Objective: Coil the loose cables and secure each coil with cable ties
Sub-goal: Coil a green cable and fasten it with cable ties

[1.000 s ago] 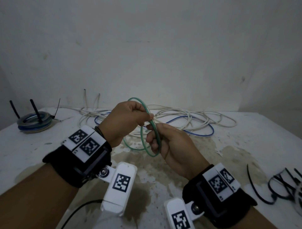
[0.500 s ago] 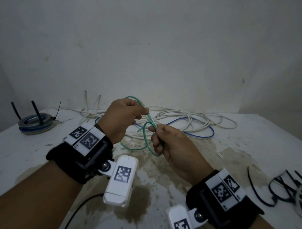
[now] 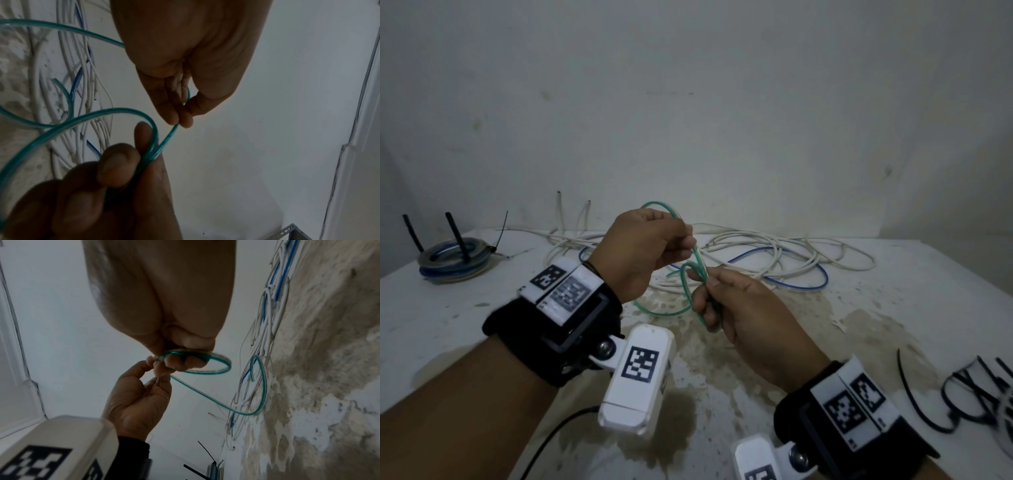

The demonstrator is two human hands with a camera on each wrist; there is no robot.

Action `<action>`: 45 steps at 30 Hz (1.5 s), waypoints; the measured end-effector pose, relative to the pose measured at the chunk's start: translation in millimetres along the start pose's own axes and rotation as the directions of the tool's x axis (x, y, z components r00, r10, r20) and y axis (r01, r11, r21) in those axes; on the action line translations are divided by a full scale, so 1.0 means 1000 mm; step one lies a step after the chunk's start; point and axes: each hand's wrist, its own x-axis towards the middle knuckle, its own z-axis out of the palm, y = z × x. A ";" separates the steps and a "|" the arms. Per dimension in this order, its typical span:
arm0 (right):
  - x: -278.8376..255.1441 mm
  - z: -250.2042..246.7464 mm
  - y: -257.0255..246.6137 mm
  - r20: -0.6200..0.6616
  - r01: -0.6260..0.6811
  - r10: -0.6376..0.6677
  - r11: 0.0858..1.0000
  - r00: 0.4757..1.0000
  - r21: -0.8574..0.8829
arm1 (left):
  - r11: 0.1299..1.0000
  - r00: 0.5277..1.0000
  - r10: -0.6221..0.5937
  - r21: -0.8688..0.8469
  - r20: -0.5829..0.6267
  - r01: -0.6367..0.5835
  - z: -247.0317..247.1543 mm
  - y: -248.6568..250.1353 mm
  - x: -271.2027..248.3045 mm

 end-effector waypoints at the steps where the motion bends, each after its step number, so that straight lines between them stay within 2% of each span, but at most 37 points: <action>1: 0.000 0.000 0.000 -0.002 -0.003 0.003 1.000 1.000 -0.008 | 1.000 1.000 0.002 -0.003 0.001 -0.002 0.000 0.000 0.000; 4: -0.002 0.000 -0.001 -0.019 -0.006 0.005 1.000 1.000 -0.026 | 0.998 0.999 0.030 0.051 0.011 -0.031 0.001 -0.004 0.000; 5: -0.003 -0.001 -0.004 -0.026 -0.007 0.006 1.000 1.000 -0.014 | 0.983 0.995 0.096 0.157 -0.003 -0.094 0.001 -0.008 0.002; 6: -0.004 -0.002 -0.008 -0.028 -0.007 0.008 1.000 1.000 0.010 | 0.922 0.979 0.204 0.340 -0.017 -0.187 0.001 -0.011 0.003; 7: -0.005 -0.004 -0.015 -0.023 -0.004 0.005 0.999 1.000 0.037 | 0.798 0.944 0.330 0.536 -0.005 -0.276 0.001 -0.014 0.005; 8: -0.005 -0.007 -0.022 -0.011 0.006 -0.005 0.998 1.000 0.063 | 0.663 0.898 0.438 0.662 0.035 -0.349 0.001 -0.018 0.007; 9: -0.006 -0.009 -0.031 0.005 0.018 -0.019 0.996 1.000 0.090 | 0.590 0.863 0.502 0.704 0.064 -0.395 0.001 -0.020 0.008; 10: -0.006 -0.012 -0.040 0.022 0.031 -0.034 0.993 0.999 0.113 | 0.576 0.843 0.536 0.705 0.055 -0.413 0.002 -0.019 0.008; 12: -0.007 -0.018 -0.058 0.054 0.049 -0.056 0.989 0.997 0.137 | 0.632 0.809 0.587 0.643 -0.031 -0.433 0.002 -0.020 0.013; 14: -0.007 -0.023 -0.076 0.092 0.058 -0.072 0.988 0.993 0.145 | 0.609 0.773 0.634 0.620 -0.008 -0.494 0.004 -0.020 0.018; 17: -0.006 -0.029 -0.099 0.130 0.054 -0.075 0.986 0.989 0.159 | 0.537 0.762 0.625 0.616 0.167 -0.576 0.012 -0.021 0.027; 21: -0.004 -0.041 -0.126 0.037 0.095 -0.107 0.967 0.994 0.237 | 0.491 0.701 0.685 0.586 0.198 -0.644 0.018 -0.020 0.032; 24: -0.002 -0.060 -0.152 -0.057 0.162 -0.152 0.921 0.987 0.353 | 0.474 0.689 0.673 0.559 0.269 -0.681 0.012 -0.028 0.034; 27: 0.000 -0.083 -0.176 -0.142 0.224 -0.181 0.886 0.973 0.406 | 0.318 0.601 0.631 0.543 0.490 -0.777 0.002 -0.033 0.033; 29: 0.004 -0.095 -0.183 -0.190 0.234 -0.169 0.881 0.967 0.410 | 0.258 0.594 0.526 0.552 0.608 -0.793 -0.006 -0.037 0.032; 31: 0.008 -0.104 -0.185 -0.232 0.245 -0.159 0.878 0.960 0.411 | 0.163 0.567 0.468 0.564 0.678 -0.809 -0.014 -0.039 0.030; 34: 0.014 -0.115 -0.182 -0.258 0.245 -0.144 0.875 0.955 0.418 | -0.068 0.541 0.324 0.589 0.776 -0.805 -0.021 -0.040 0.026; 36: 0.017 -0.121 -0.177 -0.258 0.227 -0.122 0.875 0.958 0.428 | -0.143 0.501 0.297 0.557 0.813 -0.818 -0.024 -0.038 0.023; 37: 0.019 -0.123 -0.173 -0.261 0.216 -0.108 0.875 0.959 0.432 | -0.161 0.461 0.317 0.526 0.829 -0.835 -0.026 -0.037 0.023; 38: 0.021 -0.125 -0.169 -0.270 0.204 -0.090 0.878 0.959 0.434 | -0.137 0.453 0.333 0.517 0.827 -0.845 -0.028 -0.036 0.021; 39: 0.023 -0.127 -0.164 -0.284 0.191 -0.066 0.879 0.957 0.437 | -0.073 0.453 0.362 0.509 0.815 -0.858 -0.029 -0.036 0.019; 40: 0.025 -0.128 -0.158 -0.295 0.177 -0.043 0.879 0.954 0.444 | 0.044 0.483 0.412 0.512 0.773 -0.858 -0.029 -0.035 0.017; 41: 0.027 -0.129 -0.152 -0.310 0.165 -0.018 0.875 0.950 0.455 | 0.197 0.538 0.471 0.511 0.699 -0.837 -0.030 -0.033 0.014; 43: 0.031 -0.130 -0.139 -0.344 0.156 0.024 0.860 0.939 0.485 | 0.525 0.701 0.502 0.465 0.507 -0.713 -0.028 -0.024 0.005; 44: 0.032 -0.128 -0.133 -0.358 0.153 0.044 0.850 0.933 0.504 | 0.640 0.767 0.474 0.429 0.433 -0.637 -0.025 -0.019 0.001; 45: 0.033 -0.127 -0.126 -0.366 0.151 0.062 0.838 0.929 0.525 | 0.708 0.810 0.442 0.404 0.386 -0.579 -0.022 -0.015 -0.002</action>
